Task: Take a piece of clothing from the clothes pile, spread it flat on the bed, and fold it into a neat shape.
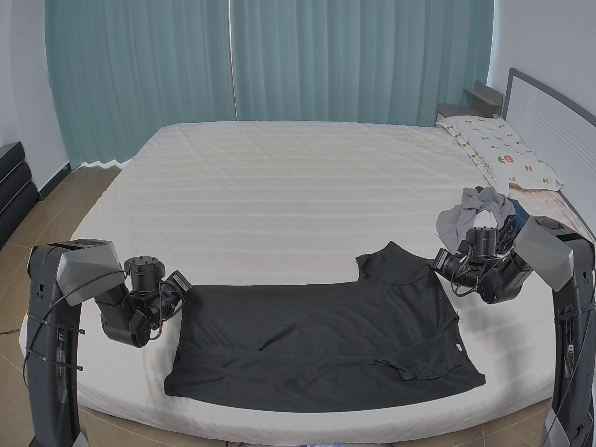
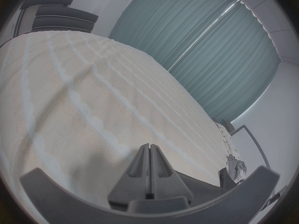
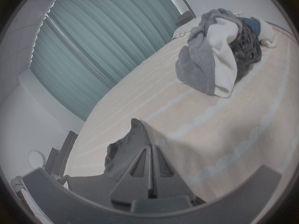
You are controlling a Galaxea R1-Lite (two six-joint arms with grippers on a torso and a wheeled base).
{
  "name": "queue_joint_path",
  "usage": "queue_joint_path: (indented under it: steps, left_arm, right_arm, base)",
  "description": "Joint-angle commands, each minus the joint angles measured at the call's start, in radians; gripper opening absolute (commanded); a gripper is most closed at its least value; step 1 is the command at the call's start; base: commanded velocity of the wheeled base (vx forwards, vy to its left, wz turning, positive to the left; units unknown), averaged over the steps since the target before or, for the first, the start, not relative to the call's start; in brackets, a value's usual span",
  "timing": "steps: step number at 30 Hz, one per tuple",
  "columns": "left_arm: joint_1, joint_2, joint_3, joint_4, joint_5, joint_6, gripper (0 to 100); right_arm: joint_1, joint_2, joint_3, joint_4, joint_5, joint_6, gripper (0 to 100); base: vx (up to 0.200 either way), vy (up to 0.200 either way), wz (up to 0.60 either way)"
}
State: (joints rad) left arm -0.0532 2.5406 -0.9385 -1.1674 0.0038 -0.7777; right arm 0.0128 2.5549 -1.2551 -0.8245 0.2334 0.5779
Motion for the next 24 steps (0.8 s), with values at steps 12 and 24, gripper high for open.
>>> queue_joint_path:
  steps: [12,24]
  left_arm:
    - [0.018,-0.057,0.029,-0.005,-0.001,0.008,0]
    - [0.036,-0.105,0.167,-0.075,-0.091,0.129,0]
  right_arm:
    - [-0.034,-0.15,0.148,-0.074,0.06,0.031,0]
    - [-0.083,-0.249,0.321,-0.078,0.164,0.017,0]
  base:
    - [0.0,0.0,0.0]
    - [0.0,0.0,0.0]
